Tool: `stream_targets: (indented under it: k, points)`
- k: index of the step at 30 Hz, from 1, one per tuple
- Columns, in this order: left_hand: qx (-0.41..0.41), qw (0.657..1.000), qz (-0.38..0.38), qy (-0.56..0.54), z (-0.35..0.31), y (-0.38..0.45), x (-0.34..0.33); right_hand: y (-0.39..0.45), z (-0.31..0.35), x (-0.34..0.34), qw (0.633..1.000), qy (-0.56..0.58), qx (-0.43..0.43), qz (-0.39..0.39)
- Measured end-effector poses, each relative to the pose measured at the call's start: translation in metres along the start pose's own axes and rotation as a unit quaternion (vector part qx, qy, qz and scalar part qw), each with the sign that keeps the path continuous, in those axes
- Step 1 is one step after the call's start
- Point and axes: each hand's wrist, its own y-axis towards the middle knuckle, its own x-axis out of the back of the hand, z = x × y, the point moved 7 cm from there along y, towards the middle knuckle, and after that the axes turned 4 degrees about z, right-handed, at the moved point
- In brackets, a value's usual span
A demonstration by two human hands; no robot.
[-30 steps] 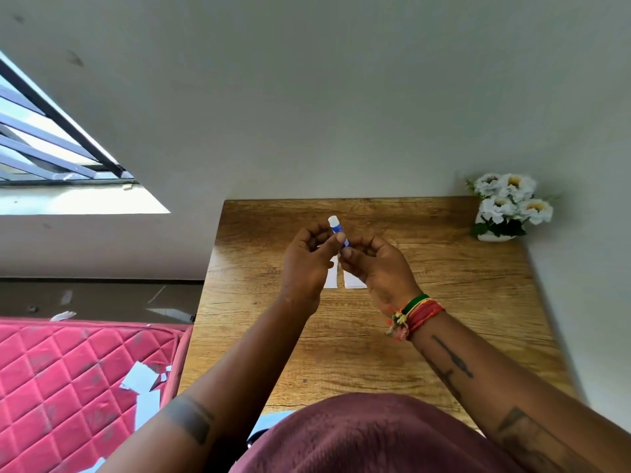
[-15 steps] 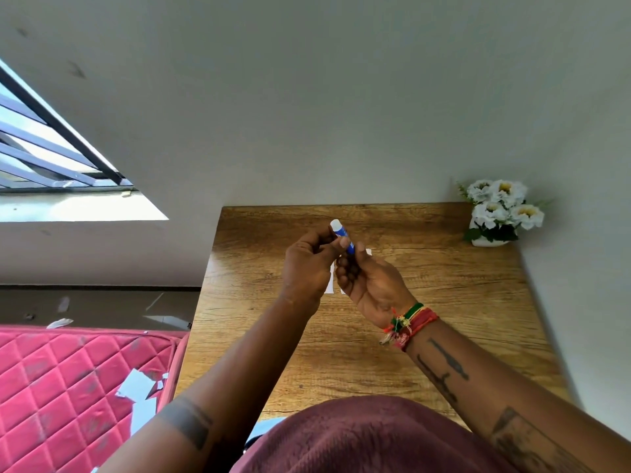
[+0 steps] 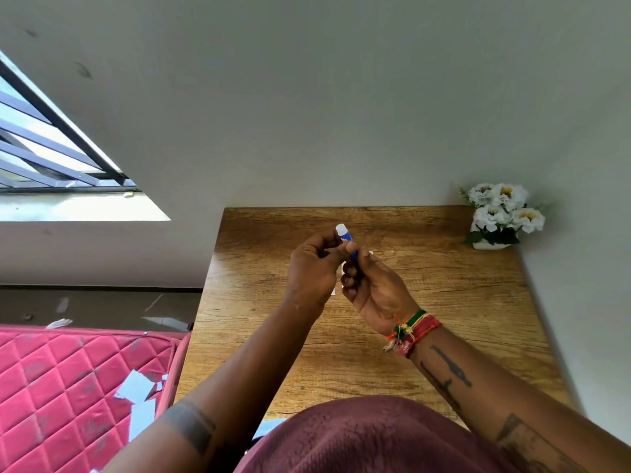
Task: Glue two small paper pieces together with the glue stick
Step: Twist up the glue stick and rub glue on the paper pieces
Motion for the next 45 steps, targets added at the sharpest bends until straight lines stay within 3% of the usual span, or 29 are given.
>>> stream_targets:
  k: [5, 10, 23, 28, 36, 45]
  points:
    - [0.005, 1.000, 0.008, 0.007, -0.0032, -0.0025, -0.0050, -0.0012, -0.0048, 0.0011, 0.999, 0.007, -0.031, -0.034]
    - [0.002, 1.000, -0.013, 0.011, -0.0015, -0.0012, 0.0013, -0.0029, -0.0001, 0.0053, 0.999, 0.023, -0.006, -0.032]
    - [-0.005, 1.000, -0.006, 0.019, -0.0018, -0.0046, -0.0050, -0.0007, -0.0038, 0.0054, 0.996, -0.029, -0.033, -0.077]
    - [0.002, 1.000, -0.022, 0.006, 0.0006, -0.0035, -0.0025, -0.0022, -0.0013, 0.0021, 0.999, -0.009, -0.011, -0.044]
    - [0.004, 1.000, -0.012, 0.013, 0.0008, -0.0047, -0.0055, -0.0006, -0.0022, 0.0043, 0.996, -0.035, -0.023, -0.076]
    - [0.025, 0.999, -0.033, -0.024, 0.0024, -0.0058, -0.0041, -0.0028, 0.0013, 0.0050, 0.998, -0.034, 0.008, -0.053]
